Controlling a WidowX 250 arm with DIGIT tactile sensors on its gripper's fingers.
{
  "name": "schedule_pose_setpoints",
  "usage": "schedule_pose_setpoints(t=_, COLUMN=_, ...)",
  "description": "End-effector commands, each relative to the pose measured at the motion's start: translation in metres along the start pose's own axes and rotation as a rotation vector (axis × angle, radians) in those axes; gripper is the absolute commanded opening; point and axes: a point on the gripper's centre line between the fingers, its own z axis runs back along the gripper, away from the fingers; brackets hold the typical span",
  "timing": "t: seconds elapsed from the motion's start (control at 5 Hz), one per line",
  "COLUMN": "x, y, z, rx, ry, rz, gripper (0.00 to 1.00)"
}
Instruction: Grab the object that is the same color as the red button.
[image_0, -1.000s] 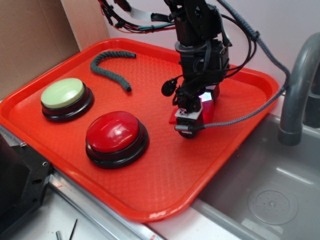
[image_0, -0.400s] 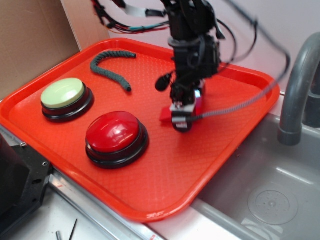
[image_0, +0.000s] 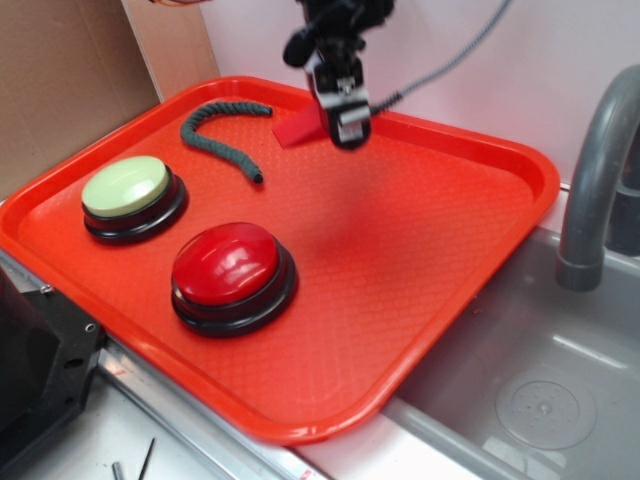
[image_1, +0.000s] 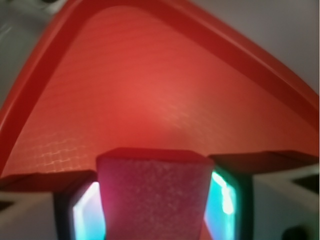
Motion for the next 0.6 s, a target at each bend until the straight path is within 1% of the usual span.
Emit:
schedule_pose_setpoints(t=0.0, x=-0.009, y=0.011, z=0.079, rx=0.060, ry=-0.087, rz=0.486, gripper=0.00)
schedule_pose_setpoints(t=0.2, x=-0.023, y=0.014, z=0.102, rx=0.087, ry=-0.135, rz=0.689, gripper=0.00)
schedule_pose_setpoints(t=0.4, x=-0.028, y=0.014, z=0.107, rx=0.081, ry=-0.148, rz=0.715, gripper=0.00)
